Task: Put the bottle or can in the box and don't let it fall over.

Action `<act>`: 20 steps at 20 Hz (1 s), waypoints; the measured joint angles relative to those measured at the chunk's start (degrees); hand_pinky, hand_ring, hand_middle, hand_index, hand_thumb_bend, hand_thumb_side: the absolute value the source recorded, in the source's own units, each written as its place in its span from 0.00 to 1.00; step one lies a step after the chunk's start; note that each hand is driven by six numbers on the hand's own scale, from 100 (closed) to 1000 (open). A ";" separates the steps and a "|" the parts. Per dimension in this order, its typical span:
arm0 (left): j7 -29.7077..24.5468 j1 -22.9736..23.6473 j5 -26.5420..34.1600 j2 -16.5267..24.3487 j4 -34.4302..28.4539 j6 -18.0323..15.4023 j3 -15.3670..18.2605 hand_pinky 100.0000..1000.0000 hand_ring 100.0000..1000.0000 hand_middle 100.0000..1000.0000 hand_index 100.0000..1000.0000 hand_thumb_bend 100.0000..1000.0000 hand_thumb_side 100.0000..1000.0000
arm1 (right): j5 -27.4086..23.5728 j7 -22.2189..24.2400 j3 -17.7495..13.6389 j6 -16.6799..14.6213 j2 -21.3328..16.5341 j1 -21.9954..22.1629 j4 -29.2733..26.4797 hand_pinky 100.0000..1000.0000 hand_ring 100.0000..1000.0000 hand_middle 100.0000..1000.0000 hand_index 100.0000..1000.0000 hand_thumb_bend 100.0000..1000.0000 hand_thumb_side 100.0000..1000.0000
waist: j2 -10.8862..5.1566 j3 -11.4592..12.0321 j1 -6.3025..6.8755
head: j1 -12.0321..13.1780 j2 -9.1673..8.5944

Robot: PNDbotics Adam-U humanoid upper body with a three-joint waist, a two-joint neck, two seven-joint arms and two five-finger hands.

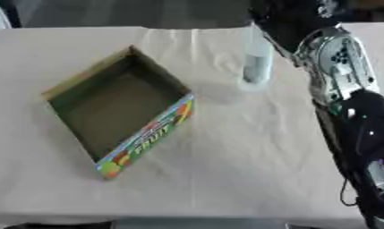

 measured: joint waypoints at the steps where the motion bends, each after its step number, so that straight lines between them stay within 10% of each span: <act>1: 0.00 0.00 0.03 0.00 0.00 0.00 0.00 0.97 0.93 0.80 0.79 0.54 0.64 | -0.26 -0.17 0.15 0.23 0.07 -0.65 -0.09 0.00 0.00 0.00 0.99 0.14 1.00 | -0.04 0.06 -0.04 | 0.00 0.00; 20: -0.57 -0.59 0.59 0.01 0.04 -0.01 -0.75 0.97 0.93 0.80 0.79 0.54 0.64 | -6.08 -2.15 8.91 9.22 8.67 -14.44 -0.99 0.00 0.00 0.01 0.98 0.12 0.99 | -0.60 2.35 -0.52 | -2.35 0.02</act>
